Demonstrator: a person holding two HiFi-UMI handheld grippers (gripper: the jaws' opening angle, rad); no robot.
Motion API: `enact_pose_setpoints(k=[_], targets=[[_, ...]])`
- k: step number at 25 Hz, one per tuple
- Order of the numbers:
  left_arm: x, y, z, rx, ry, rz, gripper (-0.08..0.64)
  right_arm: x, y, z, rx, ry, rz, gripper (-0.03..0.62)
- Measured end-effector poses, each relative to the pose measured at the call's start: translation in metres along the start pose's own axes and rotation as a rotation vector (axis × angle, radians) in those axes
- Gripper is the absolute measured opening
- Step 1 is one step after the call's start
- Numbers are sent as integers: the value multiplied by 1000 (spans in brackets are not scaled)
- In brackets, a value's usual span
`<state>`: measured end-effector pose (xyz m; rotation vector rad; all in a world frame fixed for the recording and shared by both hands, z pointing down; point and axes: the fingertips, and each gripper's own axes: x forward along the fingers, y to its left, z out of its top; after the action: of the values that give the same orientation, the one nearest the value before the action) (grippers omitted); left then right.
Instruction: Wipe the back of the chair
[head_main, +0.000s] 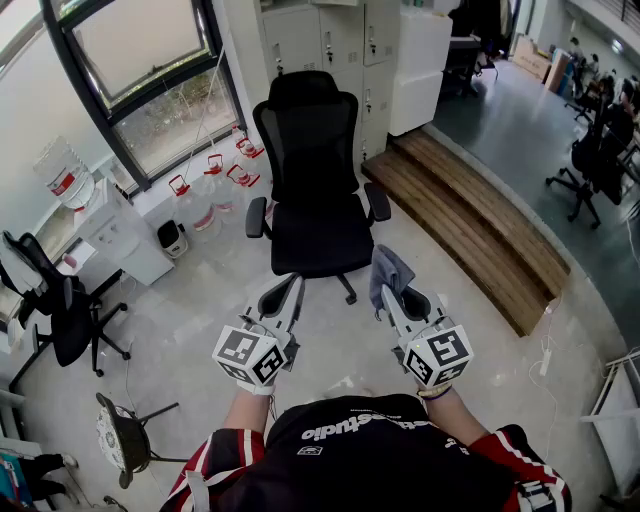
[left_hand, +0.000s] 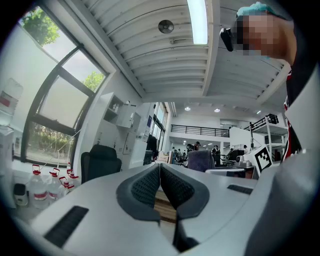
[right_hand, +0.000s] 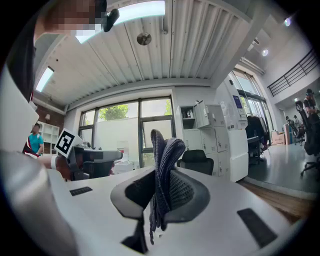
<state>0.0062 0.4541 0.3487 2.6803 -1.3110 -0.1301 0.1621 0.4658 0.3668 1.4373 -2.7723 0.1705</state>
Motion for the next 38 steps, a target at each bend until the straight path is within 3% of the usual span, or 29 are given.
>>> enact_pose_setpoints(k=[19,31,38], targets=[[1,-18,-5,-20,10,15,25,-13,-5,-4,-1,11,18,63],[35,-62,-16,15,30,41,25,-41,-55,-19,58,12,57,63],[49,-58,-20,15,51,65,25,-29,-69,-26,84,18,85,63]])
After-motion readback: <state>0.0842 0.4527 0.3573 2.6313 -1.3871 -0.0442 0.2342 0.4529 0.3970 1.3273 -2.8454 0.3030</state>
